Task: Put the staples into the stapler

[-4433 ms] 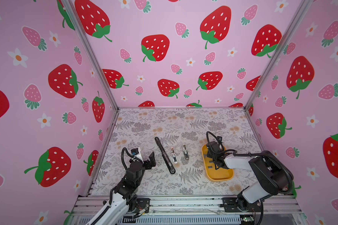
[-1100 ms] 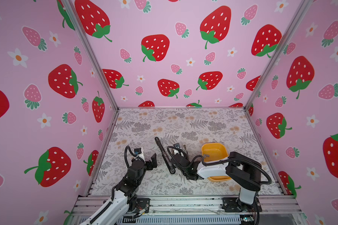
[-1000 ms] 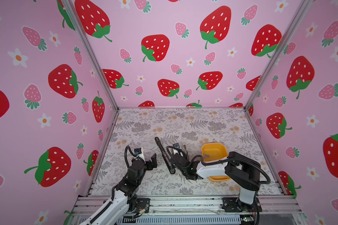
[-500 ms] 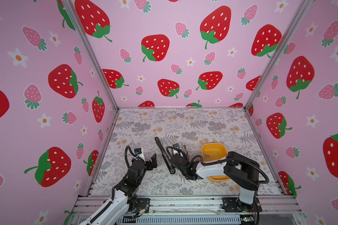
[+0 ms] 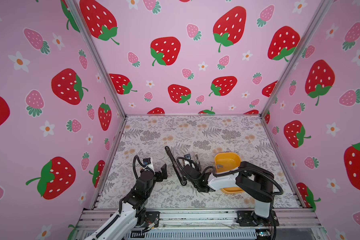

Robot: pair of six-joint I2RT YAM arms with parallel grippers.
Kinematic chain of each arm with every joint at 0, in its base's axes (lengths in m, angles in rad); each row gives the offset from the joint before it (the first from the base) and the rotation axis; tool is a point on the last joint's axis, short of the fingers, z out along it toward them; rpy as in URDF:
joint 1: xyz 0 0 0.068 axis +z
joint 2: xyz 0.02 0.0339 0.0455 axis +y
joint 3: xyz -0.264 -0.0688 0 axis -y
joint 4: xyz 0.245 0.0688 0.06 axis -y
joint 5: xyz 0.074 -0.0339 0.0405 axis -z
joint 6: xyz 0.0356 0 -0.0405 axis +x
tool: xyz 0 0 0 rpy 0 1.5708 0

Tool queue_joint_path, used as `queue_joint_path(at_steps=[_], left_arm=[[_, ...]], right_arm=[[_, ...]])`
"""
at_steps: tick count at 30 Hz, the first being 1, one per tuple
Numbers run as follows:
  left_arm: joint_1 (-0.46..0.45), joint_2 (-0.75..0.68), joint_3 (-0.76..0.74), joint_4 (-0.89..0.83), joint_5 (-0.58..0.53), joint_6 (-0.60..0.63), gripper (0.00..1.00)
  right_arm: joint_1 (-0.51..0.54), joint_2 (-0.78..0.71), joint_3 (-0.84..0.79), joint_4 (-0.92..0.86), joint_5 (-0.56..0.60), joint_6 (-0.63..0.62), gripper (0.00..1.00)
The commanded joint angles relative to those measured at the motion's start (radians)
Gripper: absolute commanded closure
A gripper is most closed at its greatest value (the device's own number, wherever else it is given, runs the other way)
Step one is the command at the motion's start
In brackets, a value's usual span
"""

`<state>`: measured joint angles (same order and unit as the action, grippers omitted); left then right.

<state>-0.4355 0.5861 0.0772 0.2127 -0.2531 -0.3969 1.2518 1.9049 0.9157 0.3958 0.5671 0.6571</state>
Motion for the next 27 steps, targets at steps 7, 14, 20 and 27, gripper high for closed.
queue_joint_path(at_steps=[7,14,20,27], left_arm=[[0.003,-0.003,0.026,0.019,-0.011,-0.005,0.01],[0.003,-0.002,0.027,0.019,-0.011,-0.004,0.01],[0.003,-0.005,0.025,0.019,-0.011,-0.004,0.01],[0.003,-0.006,0.025,0.019,-0.012,-0.004,0.01]], right_arm=[[-0.005,0.023,0.022,0.001,0.011,0.033,0.90],[-0.005,0.025,0.019,0.002,0.013,0.048,0.90],[-0.005,0.020,0.011,0.001,0.019,0.056,0.90],[-0.005,0.018,0.003,0.000,0.022,0.062,0.90]])
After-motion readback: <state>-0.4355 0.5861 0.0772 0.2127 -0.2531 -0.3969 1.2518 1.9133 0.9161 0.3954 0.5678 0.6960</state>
